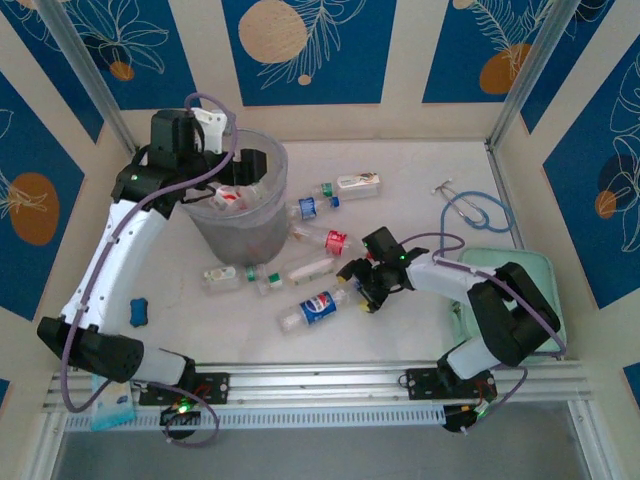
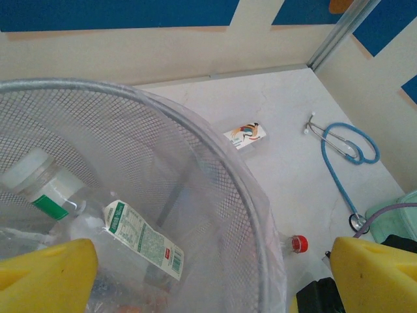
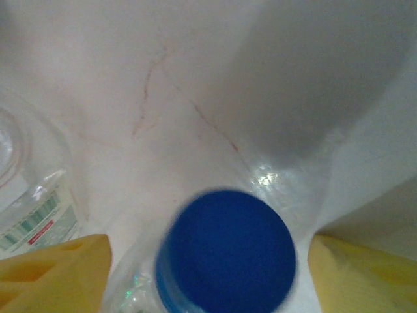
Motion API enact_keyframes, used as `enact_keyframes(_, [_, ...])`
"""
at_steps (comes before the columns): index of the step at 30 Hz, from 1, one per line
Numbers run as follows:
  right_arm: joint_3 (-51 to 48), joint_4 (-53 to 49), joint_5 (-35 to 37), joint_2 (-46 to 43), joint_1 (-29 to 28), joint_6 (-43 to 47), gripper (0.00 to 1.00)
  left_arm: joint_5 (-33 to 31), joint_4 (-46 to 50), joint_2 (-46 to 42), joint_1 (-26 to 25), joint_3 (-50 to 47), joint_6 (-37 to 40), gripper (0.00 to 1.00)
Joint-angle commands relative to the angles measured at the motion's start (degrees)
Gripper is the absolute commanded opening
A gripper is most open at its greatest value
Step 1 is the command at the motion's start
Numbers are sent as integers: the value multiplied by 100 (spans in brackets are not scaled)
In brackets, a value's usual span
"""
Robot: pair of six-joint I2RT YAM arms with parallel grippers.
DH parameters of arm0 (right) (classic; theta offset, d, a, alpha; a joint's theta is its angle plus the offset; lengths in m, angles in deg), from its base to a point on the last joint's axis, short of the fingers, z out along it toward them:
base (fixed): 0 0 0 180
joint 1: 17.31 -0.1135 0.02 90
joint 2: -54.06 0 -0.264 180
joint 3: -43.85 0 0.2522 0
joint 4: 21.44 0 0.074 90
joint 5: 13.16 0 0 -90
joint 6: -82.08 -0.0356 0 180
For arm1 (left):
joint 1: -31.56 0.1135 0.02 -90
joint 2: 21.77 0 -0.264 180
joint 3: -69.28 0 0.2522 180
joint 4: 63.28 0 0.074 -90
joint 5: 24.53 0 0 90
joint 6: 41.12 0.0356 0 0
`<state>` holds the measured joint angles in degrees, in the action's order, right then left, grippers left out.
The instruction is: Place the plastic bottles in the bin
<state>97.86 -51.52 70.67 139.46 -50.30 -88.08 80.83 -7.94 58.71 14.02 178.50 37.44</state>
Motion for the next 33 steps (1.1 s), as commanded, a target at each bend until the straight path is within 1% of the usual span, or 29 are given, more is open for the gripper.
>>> enact_keyframes(1, [124,152,-19,139,-76,-90,68,-99,91,-81,-40,-105,86,92])
enact_keyframes(4, [197,84,-76,70,-49,-25,52,-36,22,-82,-40,-105,22,92])
enact_keyframes(9, [492,-702,-72,-285,39,346,37,75,30,0,-44,85,16,93])
enact_keyframes(12, [690,-1181,-34,-754,270,786,29,285,68,12,-42,242,-40,94])
enact_keyframes(14, [895,-1398,-39,-1017,516,1183,26,543,64,11,-51,361,-43,95])
enact_keyframes(16, [1113,-1438,-191,-1198,845,1538,22,919,28,4,-52,460,-40,96])
enact_keyframes(18, [1392,-1229,-557,-1292,1192,2005,19,1278,-21,11,-57,538,-61,96])
enact_keyframes(20, [1792,-1115,-907,-1237,1410,2534,17,1704,-75,24,-74,599,-94,96])
enact_keyframes(22, [2536,-1206,-1239,-1044,1539,3397,13,2135,-12,80,-126,694,-72,97])
enact_keyframes(24, [3251,-1505,-1347,-827,1526,3953,9,2531,178,197,-189,842,29,96])
enact_keyframes(26, [3800,-1567,-1603,-631,1541,4321,3,2575,339,248,-329,928,233,95])
enact_keyframes(28, [4252,-1514,-1838,-457,1554,4541,2,2482,390,239,-496,892,387,94])
enact_keyframes(31, [4727,-1278,-2241,-211,1543,4711,2,2599,-14,314,-739,670,81,94])
enact_keyframes(33, [4941,-1167,-2356,-73,1490,4799,1,2777,-335,440,-891,565,-142,95])
